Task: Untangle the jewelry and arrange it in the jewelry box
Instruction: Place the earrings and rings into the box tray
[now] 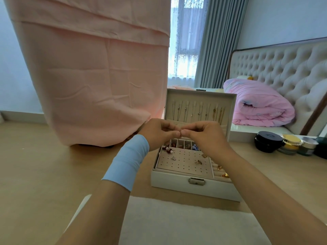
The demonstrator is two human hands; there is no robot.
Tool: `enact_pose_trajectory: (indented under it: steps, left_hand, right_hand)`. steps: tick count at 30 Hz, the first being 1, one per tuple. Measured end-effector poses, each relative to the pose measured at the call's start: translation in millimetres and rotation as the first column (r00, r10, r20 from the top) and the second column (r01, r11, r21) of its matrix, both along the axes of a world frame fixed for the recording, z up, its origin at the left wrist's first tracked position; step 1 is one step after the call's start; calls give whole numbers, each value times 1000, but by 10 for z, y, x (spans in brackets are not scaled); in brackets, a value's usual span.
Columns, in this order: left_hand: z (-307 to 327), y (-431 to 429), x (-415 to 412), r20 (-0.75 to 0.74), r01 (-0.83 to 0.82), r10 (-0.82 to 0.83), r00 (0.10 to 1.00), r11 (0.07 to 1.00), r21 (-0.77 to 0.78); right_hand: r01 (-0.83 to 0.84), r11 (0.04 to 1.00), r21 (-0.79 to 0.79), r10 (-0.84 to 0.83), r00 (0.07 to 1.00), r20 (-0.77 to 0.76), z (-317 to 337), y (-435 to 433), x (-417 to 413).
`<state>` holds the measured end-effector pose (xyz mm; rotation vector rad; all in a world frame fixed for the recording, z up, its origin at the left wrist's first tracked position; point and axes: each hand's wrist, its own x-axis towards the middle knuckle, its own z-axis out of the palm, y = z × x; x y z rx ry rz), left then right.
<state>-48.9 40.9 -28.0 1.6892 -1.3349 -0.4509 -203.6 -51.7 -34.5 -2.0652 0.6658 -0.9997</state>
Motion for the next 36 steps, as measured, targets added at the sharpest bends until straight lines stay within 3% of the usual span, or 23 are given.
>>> enact_pose_trajectory:
  steps: [3, 5, 10, 19, 23, 28, 32, 36]
  left_hand:
    - [-14, -28, -11, 90, -30, 28, 996, 999, 32]
    - [-21, -18, -12, 216, -53, 28, 976, 992, 110]
    - [-68, -10, 14, 413, -146, 43, 910, 964, 221]
    - [-80, -41, 2, 462, -163, 5, 887, 939, 303]
    - [-86, -39, 2, 459, -159, 2, 889, 939, 303]
    - [-61, -30, 10, 478, -163, 14, 878, 949, 271]
    - [-50, -45, -38, 497, -148, 13, 868, 961, 234]
    - [-106, -98, -98, 531, -126, -23, 847, 962, 242]
  right_hand:
    - [5, 1000, 5, -4, 998, -69, -31, -47, 3]
    - [14, 998, -56, -25, 979, -201, -69, -83, 4]
    - [-10, 951, -309, -163, 833, -529, -140, -85, 39]
    - [-66, 873, -483, -263, 770, -581, -66, -48, 130]
    - [-169, 818, -549, -282, 714, -640, -48, -40, 143]
    - [-266, 879, -396, -131, 663, -737, 8, -102, 54]
    - [-168, 937, -306, -71, 767, -638, 58, -183, -51]
    - [-152, 963, -224, -11, 805, -593, 142, -265, -201]
